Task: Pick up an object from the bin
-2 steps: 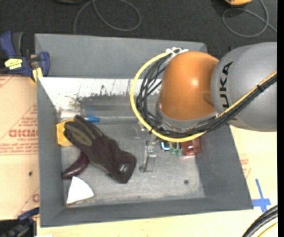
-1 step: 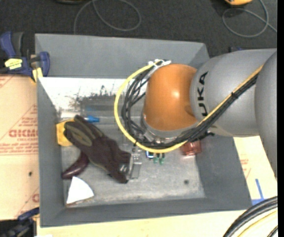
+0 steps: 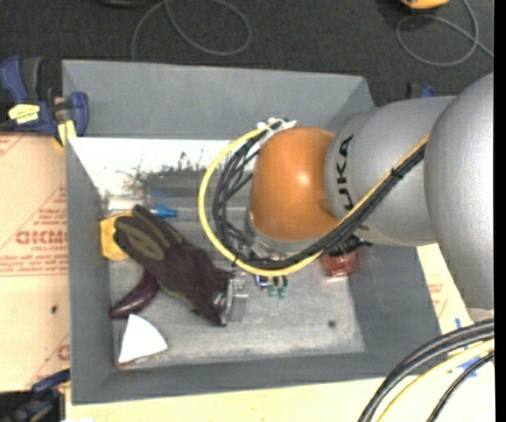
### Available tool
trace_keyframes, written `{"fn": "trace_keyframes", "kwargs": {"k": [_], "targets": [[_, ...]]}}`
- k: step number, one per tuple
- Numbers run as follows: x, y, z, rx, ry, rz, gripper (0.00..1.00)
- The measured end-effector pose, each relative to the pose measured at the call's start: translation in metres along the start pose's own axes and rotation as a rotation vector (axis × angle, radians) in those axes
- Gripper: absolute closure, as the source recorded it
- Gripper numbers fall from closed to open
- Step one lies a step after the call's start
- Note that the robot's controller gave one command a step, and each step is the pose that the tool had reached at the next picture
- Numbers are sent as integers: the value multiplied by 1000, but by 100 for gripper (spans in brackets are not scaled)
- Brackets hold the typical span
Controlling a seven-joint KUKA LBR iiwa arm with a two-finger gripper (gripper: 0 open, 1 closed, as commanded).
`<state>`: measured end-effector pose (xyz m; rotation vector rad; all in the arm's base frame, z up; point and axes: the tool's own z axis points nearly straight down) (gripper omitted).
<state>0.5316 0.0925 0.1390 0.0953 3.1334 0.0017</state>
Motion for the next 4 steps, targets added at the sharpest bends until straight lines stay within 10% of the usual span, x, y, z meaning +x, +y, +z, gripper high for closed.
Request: {"fn": "trace_keyframes", "kwargs": {"k": [1,2,3,4], "targets": [[11,1,54,-2,1,99,100],[11,1,54,-3,1,99,100],[18,11,-57,-3,-1,95,100],[18,11,-57,-3,-1,96,100]]}}
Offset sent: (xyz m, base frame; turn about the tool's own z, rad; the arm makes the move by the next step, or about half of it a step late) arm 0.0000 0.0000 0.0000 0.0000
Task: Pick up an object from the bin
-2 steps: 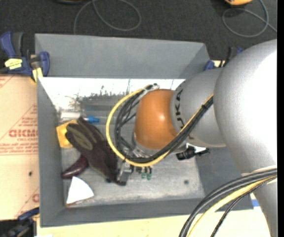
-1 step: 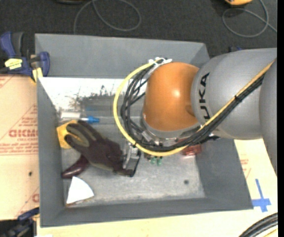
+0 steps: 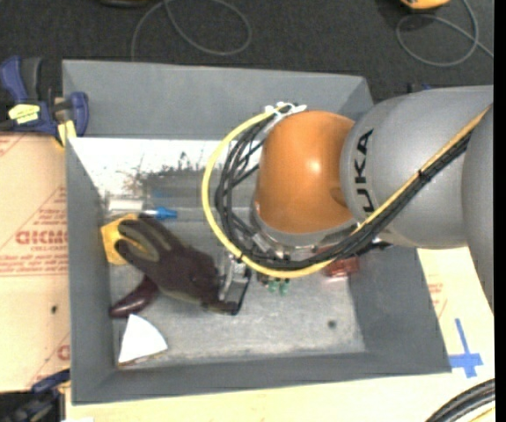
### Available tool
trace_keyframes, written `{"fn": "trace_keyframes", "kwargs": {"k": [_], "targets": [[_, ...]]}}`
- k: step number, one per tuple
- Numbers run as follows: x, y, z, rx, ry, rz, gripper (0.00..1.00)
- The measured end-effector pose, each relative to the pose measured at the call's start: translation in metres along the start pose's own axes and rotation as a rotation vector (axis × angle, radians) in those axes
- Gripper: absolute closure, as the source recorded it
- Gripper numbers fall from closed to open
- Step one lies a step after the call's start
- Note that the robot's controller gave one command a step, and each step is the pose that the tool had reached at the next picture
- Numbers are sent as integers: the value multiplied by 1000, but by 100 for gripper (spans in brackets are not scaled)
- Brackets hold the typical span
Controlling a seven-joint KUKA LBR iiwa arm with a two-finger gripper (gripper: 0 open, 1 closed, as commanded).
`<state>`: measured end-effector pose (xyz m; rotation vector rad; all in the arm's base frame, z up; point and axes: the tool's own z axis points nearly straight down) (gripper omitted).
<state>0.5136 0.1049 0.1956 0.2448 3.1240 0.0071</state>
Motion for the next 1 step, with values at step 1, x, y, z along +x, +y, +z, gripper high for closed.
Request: {"fn": "trace_keyframes", "kwargs": {"k": [1], "targets": [[-1,-8,-94,0,-3,-6,100]]}}
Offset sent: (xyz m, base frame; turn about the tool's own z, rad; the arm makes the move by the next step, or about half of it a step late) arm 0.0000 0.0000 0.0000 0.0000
